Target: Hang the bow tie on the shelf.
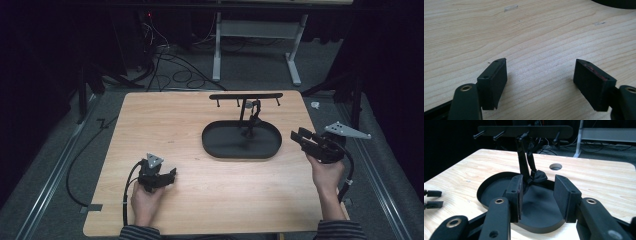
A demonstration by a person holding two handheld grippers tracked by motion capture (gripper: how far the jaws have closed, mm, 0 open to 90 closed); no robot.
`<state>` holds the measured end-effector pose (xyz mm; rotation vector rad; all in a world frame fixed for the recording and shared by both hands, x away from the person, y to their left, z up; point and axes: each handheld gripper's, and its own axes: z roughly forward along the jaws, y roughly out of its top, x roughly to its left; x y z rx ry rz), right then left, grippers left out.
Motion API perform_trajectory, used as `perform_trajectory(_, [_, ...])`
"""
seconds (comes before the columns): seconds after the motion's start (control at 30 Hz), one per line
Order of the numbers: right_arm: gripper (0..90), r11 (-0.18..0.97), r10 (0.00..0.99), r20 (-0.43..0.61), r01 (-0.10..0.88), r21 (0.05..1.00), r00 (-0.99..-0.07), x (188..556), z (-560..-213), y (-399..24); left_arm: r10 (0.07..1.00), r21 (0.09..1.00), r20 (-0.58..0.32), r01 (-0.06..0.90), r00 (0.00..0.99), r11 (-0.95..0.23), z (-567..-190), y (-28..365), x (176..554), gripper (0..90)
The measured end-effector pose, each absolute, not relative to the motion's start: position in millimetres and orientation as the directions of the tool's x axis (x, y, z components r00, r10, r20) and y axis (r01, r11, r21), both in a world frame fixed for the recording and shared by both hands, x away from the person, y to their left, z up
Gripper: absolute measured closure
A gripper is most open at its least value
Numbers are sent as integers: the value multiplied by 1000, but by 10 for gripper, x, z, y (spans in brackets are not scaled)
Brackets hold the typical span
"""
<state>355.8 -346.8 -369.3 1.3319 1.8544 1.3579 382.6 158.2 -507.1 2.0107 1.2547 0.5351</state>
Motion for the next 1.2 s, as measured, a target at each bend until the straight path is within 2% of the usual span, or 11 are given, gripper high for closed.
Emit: perform_trajectory(1.2, [595, 78, 879, 153, 453, 888, -451, 3342, -3944, -3247, 895, 741, -17, 607, 446, -288, -5072, 1581, 3826, 275])
